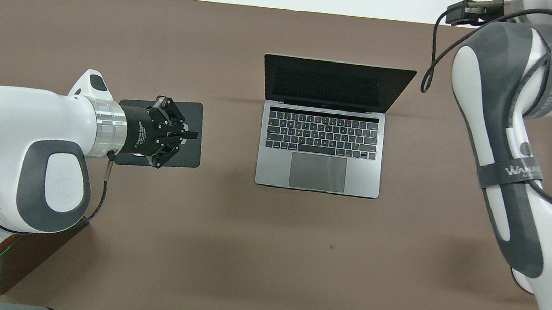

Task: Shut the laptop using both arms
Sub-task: 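Move the left gripper beside the laptop while the right gripper reaches the screen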

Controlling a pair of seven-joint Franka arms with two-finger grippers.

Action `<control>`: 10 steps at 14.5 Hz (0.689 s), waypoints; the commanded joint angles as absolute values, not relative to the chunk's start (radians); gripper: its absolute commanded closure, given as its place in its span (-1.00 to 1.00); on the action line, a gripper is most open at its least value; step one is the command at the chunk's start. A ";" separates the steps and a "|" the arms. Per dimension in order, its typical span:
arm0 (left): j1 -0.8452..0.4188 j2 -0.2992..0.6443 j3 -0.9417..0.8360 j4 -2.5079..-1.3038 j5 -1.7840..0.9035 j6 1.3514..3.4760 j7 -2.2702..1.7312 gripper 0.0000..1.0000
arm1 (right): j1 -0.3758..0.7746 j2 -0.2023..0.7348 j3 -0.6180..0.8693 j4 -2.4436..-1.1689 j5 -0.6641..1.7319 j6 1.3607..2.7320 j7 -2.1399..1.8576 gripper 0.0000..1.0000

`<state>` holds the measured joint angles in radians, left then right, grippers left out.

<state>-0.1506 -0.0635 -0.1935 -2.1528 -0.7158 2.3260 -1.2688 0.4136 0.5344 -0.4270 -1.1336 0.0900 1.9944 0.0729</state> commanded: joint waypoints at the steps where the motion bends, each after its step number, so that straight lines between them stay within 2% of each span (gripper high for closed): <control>1: -0.202 -0.068 -0.184 -2.233 -0.875 2.466 -1.403 1.00 | 0.486 0.575 -0.495 -1.103 0.135 2.025 0.121 -0.93; 3: -0.225 -0.052 -0.184 -2.270 -1.009 2.523 -1.483 1.00 | 0.563 0.590 -0.564 -1.104 0.193 2.057 0.153 -0.93; 4: -0.253 -0.049 -0.184 -2.289 -1.100 2.581 -1.485 1.00 | 0.587 0.595 -0.589 -1.104 0.225 2.065 0.169 -0.86; 5: -0.285 -0.035 -0.184 -2.307 -1.189 2.644 -1.483 1.00 | 0.597 0.603 -0.592 -1.106 0.239 2.075 0.179 -0.70; 7: -0.356 0.001 -0.184 -2.316 -1.306 2.724 -1.482 1.00 | 0.613 0.627 -0.591 -1.103 0.241 2.092 0.218 0.35; 8: -0.376 0.027 -0.184 -2.310 -1.372 2.744 -1.480 1.00 | 0.614 0.632 -0.591 -1.101 0.241 2.104 0.228 0.74; 9: -0.396 0.047 -0.184 -2.307 -1.459 2.755 -1.477 1.00 | 0.615 0.632 -0.589 -1.101 0.241 2.108 0.230 1.00; 10: -0.409 0.061 -0.184 -2.306 -1.527 2.760 -1.457 1.00 | 0.617 0.632 -0.589 -1.101 0.241 2.106 0.230 1.00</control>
